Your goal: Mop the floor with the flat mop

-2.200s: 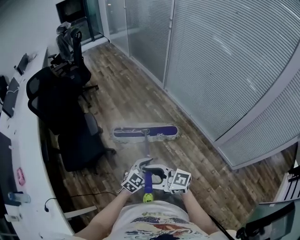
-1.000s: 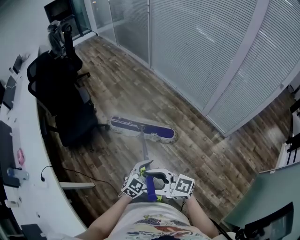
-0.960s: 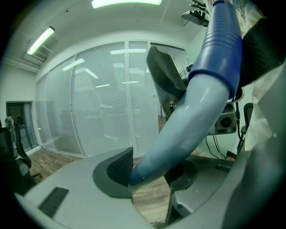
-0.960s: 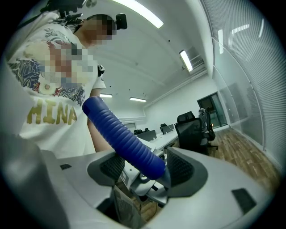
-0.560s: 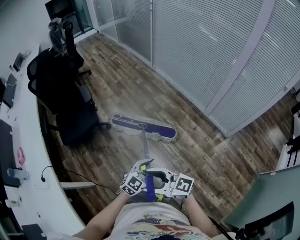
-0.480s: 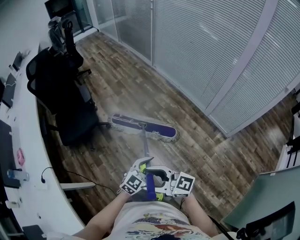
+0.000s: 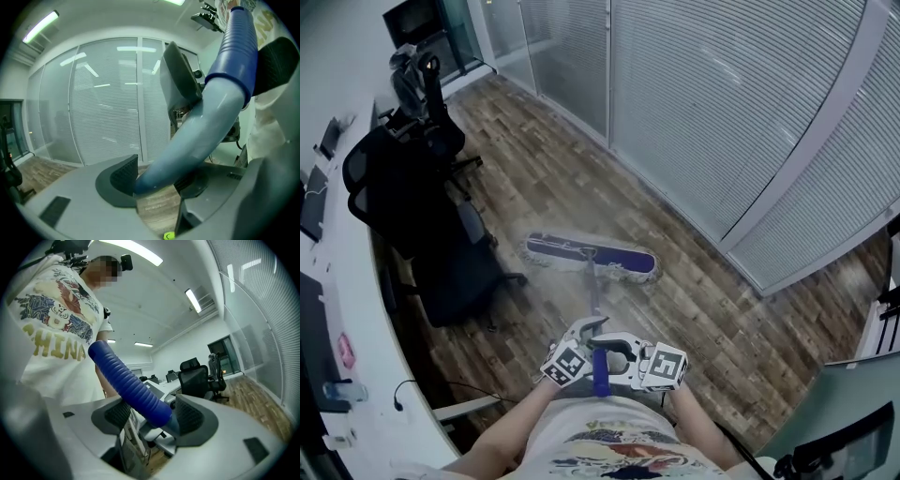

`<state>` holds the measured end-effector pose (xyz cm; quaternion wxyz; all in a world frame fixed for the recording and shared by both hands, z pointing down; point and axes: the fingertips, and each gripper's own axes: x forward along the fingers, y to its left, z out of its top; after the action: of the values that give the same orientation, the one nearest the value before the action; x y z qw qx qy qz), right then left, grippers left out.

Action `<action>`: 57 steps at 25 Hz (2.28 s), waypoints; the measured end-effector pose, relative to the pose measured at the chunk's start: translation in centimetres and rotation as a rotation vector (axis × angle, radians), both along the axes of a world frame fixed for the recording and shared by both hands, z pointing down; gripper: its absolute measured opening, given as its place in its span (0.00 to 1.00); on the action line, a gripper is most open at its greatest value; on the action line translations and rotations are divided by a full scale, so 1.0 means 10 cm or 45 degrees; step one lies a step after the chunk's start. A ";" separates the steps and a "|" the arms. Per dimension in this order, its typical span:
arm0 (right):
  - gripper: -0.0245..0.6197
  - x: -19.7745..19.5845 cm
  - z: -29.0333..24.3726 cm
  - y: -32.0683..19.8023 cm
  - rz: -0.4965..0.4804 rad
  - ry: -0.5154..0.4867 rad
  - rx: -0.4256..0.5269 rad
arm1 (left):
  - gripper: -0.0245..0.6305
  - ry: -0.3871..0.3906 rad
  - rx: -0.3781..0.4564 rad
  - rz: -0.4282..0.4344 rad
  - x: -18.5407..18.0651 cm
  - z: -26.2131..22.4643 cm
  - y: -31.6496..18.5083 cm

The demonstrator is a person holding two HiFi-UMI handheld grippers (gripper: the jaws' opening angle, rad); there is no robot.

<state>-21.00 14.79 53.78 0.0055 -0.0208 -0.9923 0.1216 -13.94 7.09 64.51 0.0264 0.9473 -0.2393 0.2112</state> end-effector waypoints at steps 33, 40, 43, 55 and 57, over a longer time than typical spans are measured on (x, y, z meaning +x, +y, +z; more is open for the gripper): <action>0.45 -0.15 -0.10 -5.51 0.010 -0.089 -0.040 | 0.31 -0.047 0.004 -0.105 -0.27 -0.09 -5.53; 0.46 -0.15 -0.08 -6.03 0.012 -0.084 -0.053 | 0.31 -0.058 0.005 -0.117 -0.29 -0.07 -6.05; 0.46 -0.13 -0.05 -5.99 -0.004 -0.067 -0.054 | 0.31 -0.057 0.003 -0.130 -0.27 -0.05 -6.02; 0.47 0.03 -0.03 -5.14 -0.021 -0.028 -0.055 | 0.31 0.003 0.002 -0.205 -0.14 -0.06 -5.19; 0.47 0.11 -0.03 -4.86 -0.004 -0.013 -0.053 | 0.32 0.012 0.009 -0.197 -0.05 -0.07 -4.91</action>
<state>-19.90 -33.85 53.44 0.0001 -0.0230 -0.9896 0.1423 -14.43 -42.03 63.79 0.0406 0.9271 -0.3124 0.2033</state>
